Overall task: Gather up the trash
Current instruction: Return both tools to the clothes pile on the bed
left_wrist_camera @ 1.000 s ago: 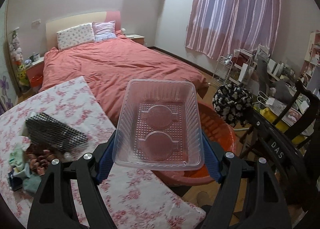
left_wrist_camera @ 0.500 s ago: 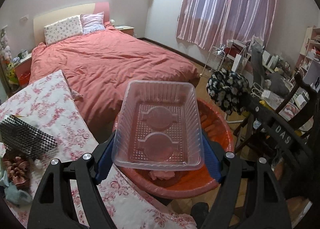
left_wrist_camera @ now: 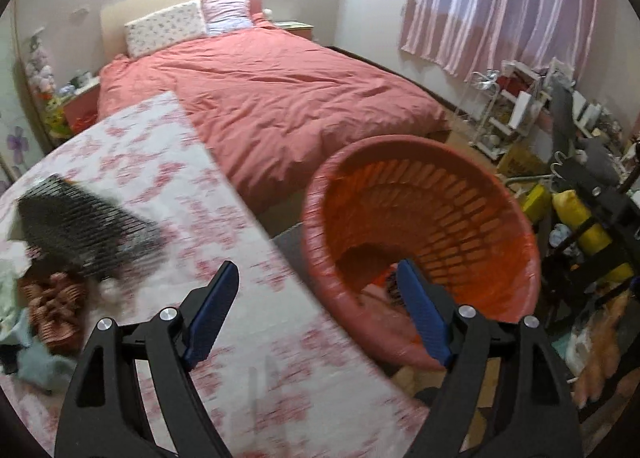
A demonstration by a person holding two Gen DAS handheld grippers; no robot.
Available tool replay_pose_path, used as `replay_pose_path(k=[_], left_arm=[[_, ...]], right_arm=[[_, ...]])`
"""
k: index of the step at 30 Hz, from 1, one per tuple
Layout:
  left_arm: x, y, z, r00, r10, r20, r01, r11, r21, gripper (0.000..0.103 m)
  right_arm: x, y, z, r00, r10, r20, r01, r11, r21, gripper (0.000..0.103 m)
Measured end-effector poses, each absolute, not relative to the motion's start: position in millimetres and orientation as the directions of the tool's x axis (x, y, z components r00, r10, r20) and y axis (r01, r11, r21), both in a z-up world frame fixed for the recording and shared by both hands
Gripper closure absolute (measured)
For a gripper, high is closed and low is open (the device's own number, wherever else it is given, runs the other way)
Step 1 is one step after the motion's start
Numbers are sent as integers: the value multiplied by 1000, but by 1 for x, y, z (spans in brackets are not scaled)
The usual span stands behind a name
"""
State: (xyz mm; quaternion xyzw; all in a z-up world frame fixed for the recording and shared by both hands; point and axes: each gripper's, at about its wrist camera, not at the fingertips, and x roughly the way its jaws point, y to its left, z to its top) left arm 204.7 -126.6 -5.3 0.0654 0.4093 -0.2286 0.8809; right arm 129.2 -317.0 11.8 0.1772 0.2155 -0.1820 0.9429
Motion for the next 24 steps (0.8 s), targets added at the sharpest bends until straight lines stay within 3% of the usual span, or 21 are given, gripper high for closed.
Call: replay_pose_path(k=[4,24], left_arm=[[202,-95,-4,591,-302,-748,408,912,-46,17],[189,95,9,688,-63,-723,61,998,-29,17]], right_arm=[[131,-299,18,850,-238,-470,384,890,244,51],[162,-143,27,846,54,-530,59,979,194,51]])
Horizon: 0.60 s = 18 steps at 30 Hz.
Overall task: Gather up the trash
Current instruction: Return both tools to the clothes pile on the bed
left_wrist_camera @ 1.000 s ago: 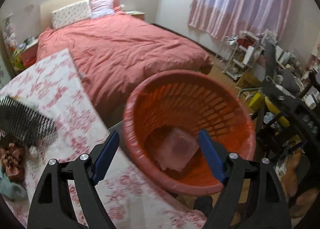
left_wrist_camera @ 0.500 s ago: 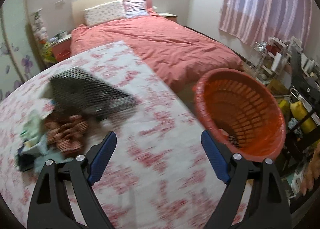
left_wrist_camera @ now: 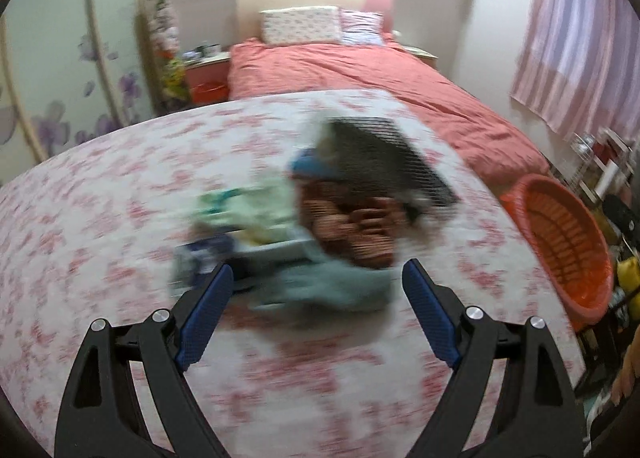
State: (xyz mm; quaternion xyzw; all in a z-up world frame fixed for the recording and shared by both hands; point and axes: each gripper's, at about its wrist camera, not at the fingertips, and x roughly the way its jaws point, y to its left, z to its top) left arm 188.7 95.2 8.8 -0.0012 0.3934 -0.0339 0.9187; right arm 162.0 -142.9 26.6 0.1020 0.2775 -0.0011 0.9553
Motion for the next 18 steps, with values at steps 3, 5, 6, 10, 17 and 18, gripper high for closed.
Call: replay_pose_path(k=[3,5,6,10,17,18], left_arm=[[186,124,7,691,-24,-723,4,1000,-29,17],[184,144,5,693,0,-721,-34,999,-33,17],[183,153,4,692,12,-722,-52,998,-34,17],[177,180,-1,686,32,-727,-94,995,-44,17],[170,211,-6,685,37,-727,-121,991,-63,17],[170,214,-7,684,34,-729,-123,990,-69,17]], right_arm=[[169,-107,24,828,116,-549,-15,983,186,51],[174,-84,19,808,164,-566,-69,980,185,51],[177,-72,16,796,186,-577,-95,978,185,51],[185,-26,6,746,263,-612,-201,965,170,57],[196,30,-12,675,324,-663,-318,939,135,57],[198,35,-15,666,328,-670,-325,936,135,57]])
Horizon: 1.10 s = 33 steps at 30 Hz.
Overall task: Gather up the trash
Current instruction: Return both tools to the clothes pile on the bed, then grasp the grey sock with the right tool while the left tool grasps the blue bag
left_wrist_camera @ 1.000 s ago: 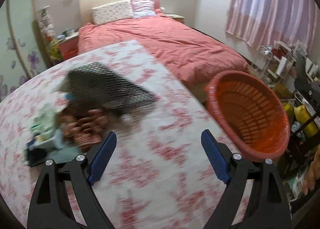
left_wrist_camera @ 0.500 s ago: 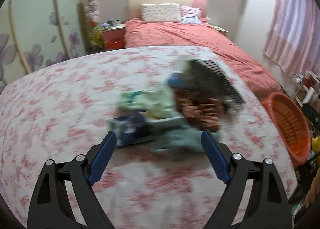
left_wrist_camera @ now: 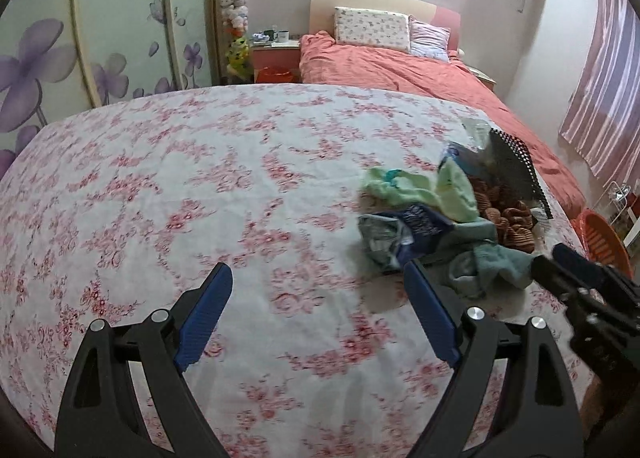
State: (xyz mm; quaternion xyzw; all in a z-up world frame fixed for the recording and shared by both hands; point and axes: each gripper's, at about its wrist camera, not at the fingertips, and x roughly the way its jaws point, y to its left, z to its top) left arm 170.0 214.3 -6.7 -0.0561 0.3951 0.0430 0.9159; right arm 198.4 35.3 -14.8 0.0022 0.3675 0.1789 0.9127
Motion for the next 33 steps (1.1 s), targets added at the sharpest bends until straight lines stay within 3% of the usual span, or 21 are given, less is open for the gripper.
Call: replay_pose_path(k=[9,10,11,13,14,24,33], left_arm=[[171,226,-15,673,24,-739,-127,988,-84,17],[172,226,-16,673,22,-739,-127,988,-86,17],[172,227,-16,673,20,-740,-126,988,-89,17],[173,226,-16,673,16,-739,-123,988,-91,17],[173,225,-17,674,13,-739,-120,989,-92,17],[181,204,-19,671,-35,-740,-70,991,-111,17],[180,183,-16,681,-73,-729,-20,993,-118,17]], right_arm=[[215,65,-32,630,269,-728,-354,935,39,55],[217,67,-34,624,266,-735,-360,932,33,62],[218,69,-36,614,261,-745,-364,931,27,76],[219,70,-38,606,272,-748,-371,928,38,91],[218,68,-37,609,275,-744,-367,929,43,94],[193,33,-9,661,322,-678,-346,932,105,96],[178,-4,15,740,270,-616,-260,960,108,96]])
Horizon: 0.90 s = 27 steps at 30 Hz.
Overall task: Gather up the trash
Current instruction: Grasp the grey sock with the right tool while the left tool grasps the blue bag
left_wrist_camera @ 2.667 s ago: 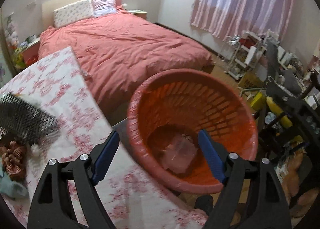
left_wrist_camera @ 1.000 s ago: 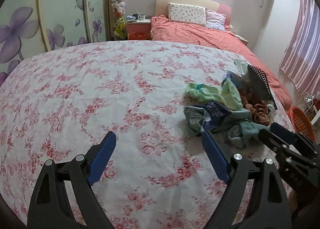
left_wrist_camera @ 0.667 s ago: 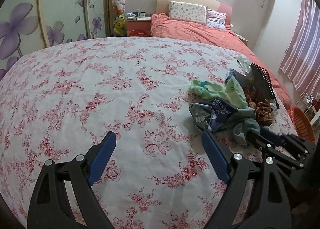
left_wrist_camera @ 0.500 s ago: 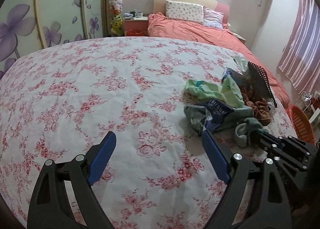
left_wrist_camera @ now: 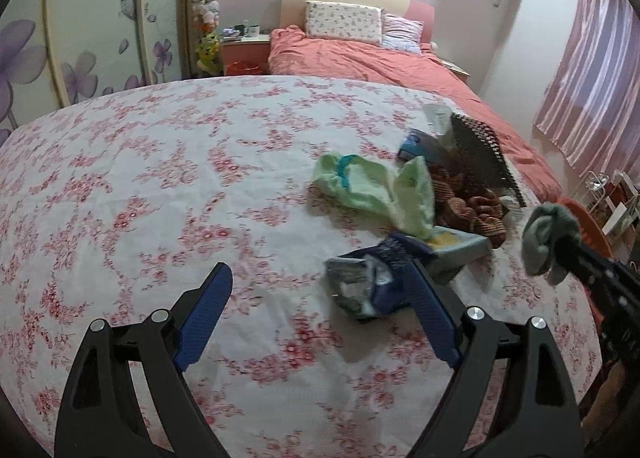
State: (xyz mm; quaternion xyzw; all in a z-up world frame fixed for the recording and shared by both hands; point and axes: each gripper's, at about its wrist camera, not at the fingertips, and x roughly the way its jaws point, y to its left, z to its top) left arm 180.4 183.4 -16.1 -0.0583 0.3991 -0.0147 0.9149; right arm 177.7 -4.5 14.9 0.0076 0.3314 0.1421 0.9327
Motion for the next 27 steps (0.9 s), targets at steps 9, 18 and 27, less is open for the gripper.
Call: replay_pose_path(k=[9,18,27], left_arm=[[187,144,-11,684,-120,-720,69,993,-100,17],[209,123,-36,623,-92,-777,105,994,-33,17],[210,125,-44,605,-121,-787,129,990,-53,40]], right_arm=[[175,-39,16,760,226,-610,-176,974,141,96],[171,-52,9,758,208,-619,-141,978,155,95],[171,-62,7,757,199,-622,-109,978,181,95]])
